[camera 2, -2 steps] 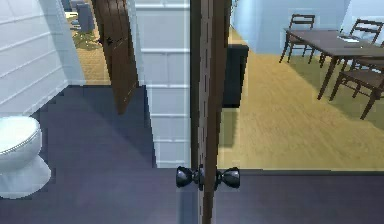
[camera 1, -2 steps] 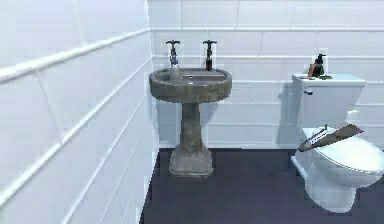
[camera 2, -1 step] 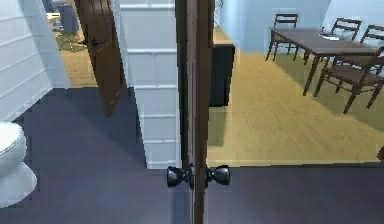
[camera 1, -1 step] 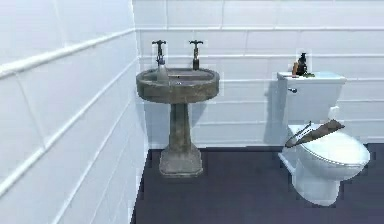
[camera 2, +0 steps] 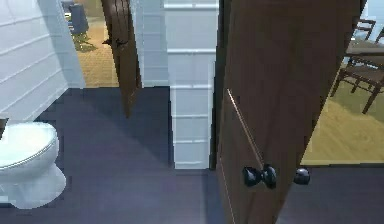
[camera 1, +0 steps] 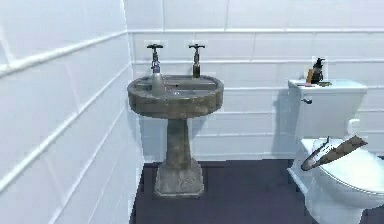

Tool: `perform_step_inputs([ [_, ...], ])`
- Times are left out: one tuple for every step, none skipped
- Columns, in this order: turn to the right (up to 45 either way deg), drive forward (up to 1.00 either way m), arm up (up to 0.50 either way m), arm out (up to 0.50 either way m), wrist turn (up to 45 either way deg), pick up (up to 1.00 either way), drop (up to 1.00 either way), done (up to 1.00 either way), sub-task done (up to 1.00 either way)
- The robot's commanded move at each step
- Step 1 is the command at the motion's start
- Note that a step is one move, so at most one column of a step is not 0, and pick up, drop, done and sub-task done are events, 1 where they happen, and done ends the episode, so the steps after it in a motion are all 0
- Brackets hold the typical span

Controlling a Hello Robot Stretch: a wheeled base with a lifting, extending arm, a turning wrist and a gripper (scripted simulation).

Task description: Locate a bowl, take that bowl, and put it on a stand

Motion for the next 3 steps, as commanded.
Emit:
perform_step_inputs([
  [45.0,0.00,0.00,0.00,0.0,0.00,0.00,0.00,0.00],
  [12.0,0.00,0.00,0.00,0.0,0.00,0.00,0.00,0.00],
  [0.0,0.35,0.00,0.00,0.0,0.00,0.00,0.00,0.00],
])
